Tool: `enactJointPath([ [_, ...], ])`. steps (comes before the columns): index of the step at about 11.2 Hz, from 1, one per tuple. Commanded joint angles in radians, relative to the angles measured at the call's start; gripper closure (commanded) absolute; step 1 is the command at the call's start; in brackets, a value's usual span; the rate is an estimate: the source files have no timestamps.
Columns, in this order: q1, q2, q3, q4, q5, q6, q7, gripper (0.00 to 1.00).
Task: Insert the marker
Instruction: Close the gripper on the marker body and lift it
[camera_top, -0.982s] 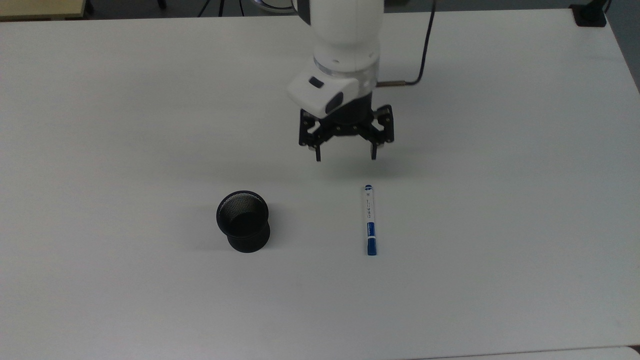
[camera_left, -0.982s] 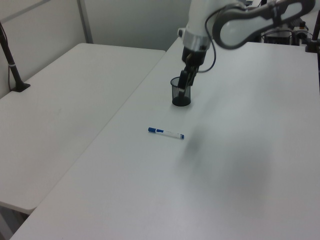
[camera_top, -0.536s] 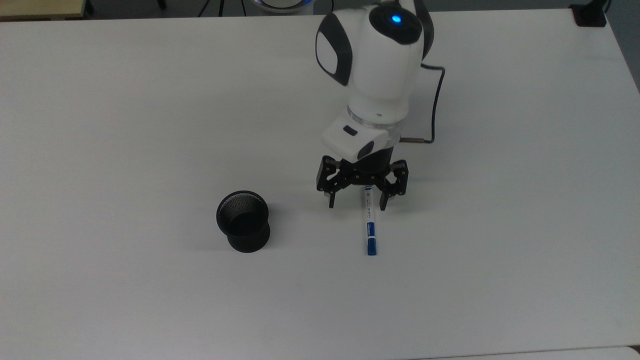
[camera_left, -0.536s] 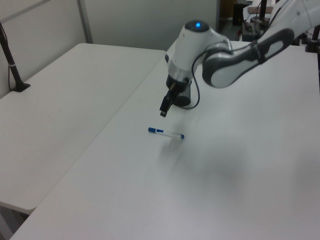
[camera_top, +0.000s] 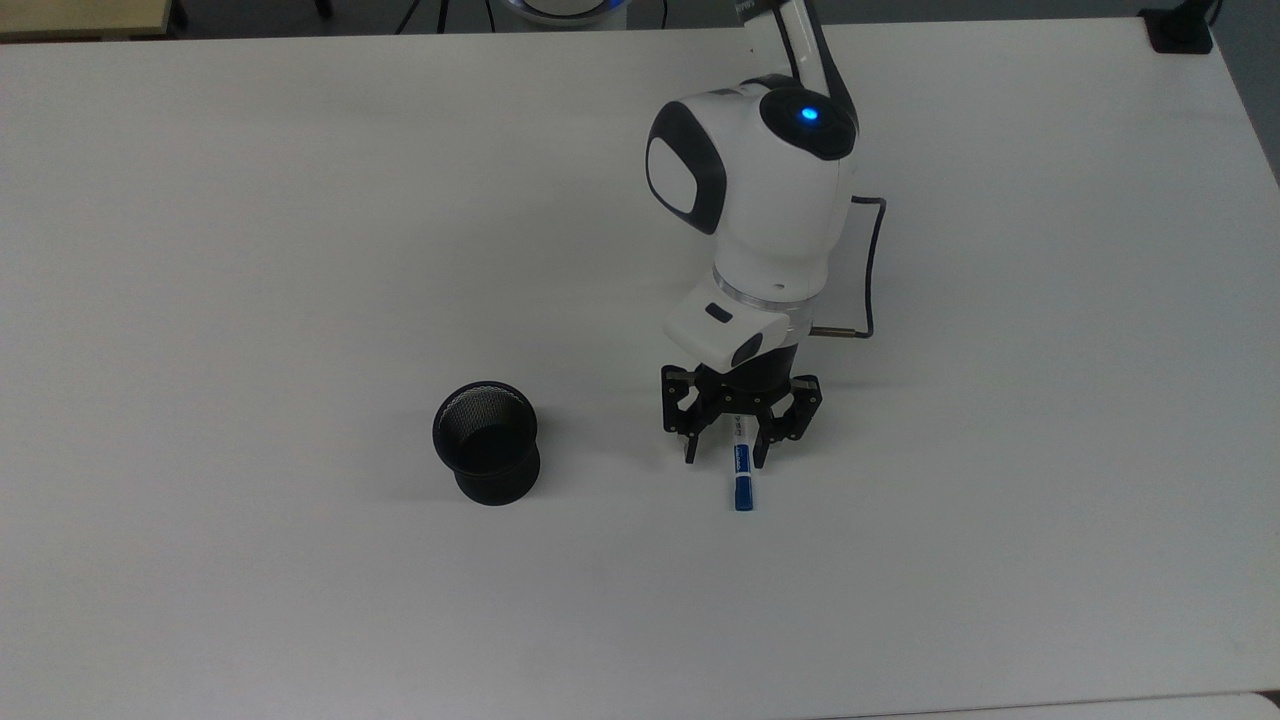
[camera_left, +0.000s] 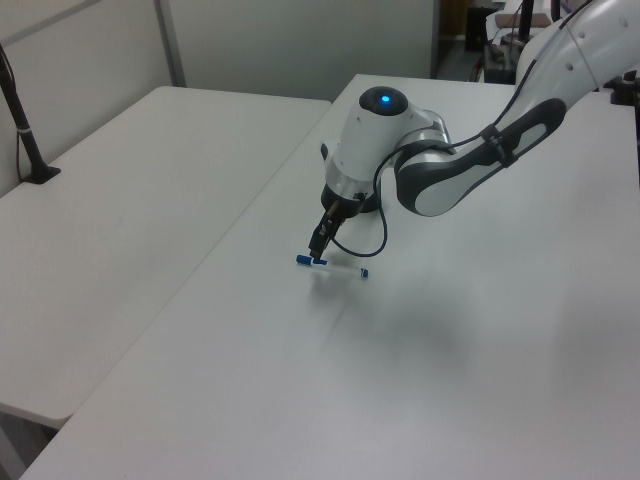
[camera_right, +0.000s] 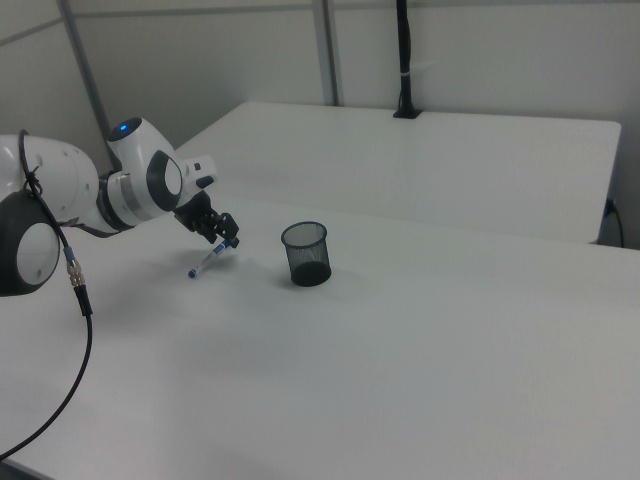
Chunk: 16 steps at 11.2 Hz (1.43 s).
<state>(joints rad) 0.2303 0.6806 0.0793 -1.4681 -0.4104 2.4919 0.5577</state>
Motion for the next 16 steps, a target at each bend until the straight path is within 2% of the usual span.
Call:
enactJointPath([
  [1,0.026,0.04,-0.018,0.041,-0.019,0.022,0.027,0.4],
  [3,0.026,0.05,-0.016,0.043,-0.018,0.022,0.028,0.36],
  [5,0.044,0.056,-0.019,0.043,-0.019,0.024,0.048,0.36],
  [6,0.046,0.056,-0.019,0.043,-0.021,0.024,0.048,0.46],
  [7,0.046,0.057,-0.019,0.041,-0.034,0.024,0.048,0.62],
  [8,0.046,0.06,-0.019,0.041,-0.053,0.024,0.048,0.74],
  [12,0.038,0.06,-0.023,0.043,-0.054,0.031,0.047,0.9],
  [16,0.03,-0.042,-0.061,0.035,-0.039,0.027,0.054,0.91],
])
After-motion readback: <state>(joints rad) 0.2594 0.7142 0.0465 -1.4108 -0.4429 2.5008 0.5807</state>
